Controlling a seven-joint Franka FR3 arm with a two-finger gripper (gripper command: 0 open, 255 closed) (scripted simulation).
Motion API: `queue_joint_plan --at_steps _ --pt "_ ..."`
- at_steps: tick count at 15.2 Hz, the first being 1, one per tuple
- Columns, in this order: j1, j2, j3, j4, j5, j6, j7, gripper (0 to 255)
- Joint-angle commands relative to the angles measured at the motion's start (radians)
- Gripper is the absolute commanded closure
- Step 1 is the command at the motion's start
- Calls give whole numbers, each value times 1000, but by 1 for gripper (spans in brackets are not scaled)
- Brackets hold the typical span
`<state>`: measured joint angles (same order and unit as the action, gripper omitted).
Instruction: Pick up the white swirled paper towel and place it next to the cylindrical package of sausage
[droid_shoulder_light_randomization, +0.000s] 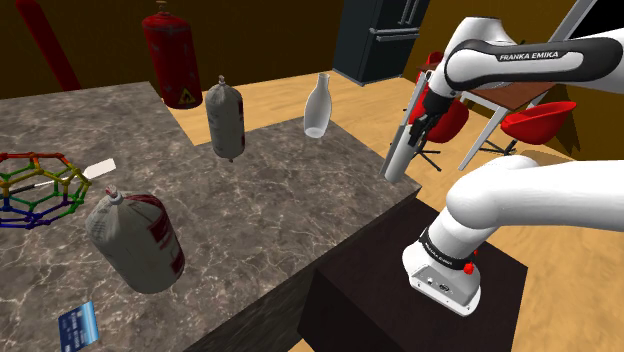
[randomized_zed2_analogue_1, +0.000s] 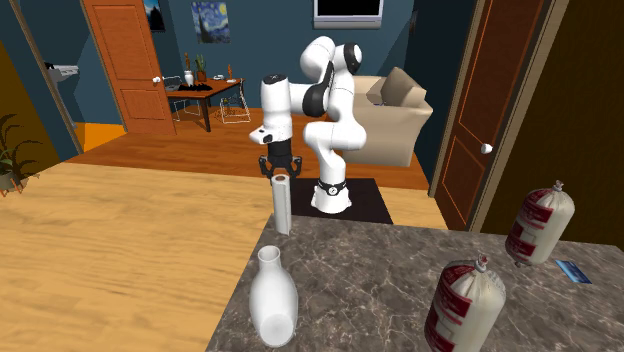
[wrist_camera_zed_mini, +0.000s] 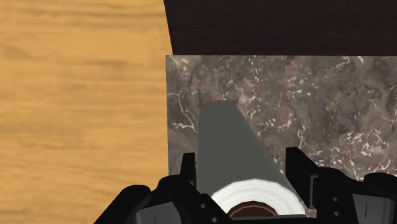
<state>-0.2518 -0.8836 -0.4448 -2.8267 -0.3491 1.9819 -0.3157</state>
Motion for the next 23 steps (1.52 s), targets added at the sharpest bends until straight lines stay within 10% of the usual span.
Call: queue_joint_plan --at_steps 1,23 --pt "3 -8 8 17 8 -25 0 255" --pt "39 -31 96 295 93 -323 -7 255"
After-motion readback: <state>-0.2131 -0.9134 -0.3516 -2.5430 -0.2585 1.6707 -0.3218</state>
